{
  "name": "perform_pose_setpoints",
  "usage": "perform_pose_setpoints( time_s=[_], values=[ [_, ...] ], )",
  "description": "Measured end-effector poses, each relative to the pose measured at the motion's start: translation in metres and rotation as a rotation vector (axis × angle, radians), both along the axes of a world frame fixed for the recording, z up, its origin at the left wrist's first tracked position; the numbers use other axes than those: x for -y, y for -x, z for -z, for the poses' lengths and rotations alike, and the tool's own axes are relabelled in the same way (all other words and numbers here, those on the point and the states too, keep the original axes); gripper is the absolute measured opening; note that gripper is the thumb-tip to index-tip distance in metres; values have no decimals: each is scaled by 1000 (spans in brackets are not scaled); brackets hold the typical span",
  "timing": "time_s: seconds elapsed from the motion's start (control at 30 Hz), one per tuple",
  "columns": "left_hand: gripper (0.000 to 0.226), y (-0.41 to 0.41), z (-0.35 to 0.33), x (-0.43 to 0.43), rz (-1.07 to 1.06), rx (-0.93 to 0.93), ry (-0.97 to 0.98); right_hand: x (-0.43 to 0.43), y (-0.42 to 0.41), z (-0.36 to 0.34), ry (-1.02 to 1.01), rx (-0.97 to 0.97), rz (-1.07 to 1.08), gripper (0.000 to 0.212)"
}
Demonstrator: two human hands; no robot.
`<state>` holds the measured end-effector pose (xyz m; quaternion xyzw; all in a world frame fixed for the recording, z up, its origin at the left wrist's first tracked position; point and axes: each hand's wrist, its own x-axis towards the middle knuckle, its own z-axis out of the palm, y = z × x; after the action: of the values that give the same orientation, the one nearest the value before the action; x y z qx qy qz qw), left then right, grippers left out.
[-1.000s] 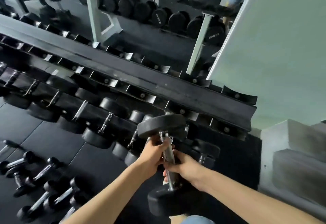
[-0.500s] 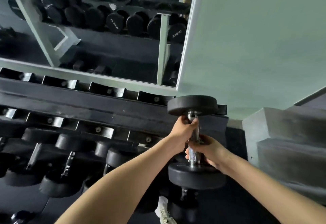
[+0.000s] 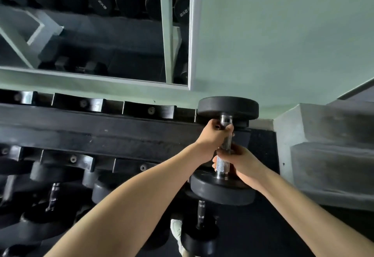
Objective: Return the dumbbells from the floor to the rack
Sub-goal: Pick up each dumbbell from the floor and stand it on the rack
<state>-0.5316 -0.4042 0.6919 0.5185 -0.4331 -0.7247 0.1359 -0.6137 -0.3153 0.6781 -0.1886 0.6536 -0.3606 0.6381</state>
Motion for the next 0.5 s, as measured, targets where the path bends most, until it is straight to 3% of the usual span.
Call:
perform_pose_setpoints(
  time_s=[0.07, 0.23, 0.33, 0.43, 0.5],
  values=[
    [6, 1, 0, 0, -13, -22, -3, 1, 1, 0, 27, 14, 1, 19],
    [32, -2, 0, 2, -32, -47, -53, 2, 0, -1, 24, -10, -15, 16],
    [37, -2, -4, 2, 16, 1, -67, 2, 3, 0, -9, -45, -29, 26],
    [40, -7, -8, 1, 112, 131, 49, 1, -1, 0, -54, -82, -39, 38],
    [50, -21, -12, 0, 93, 146, 64, 2, -10, -6, -92, -252, -49, 56]
  ],
)
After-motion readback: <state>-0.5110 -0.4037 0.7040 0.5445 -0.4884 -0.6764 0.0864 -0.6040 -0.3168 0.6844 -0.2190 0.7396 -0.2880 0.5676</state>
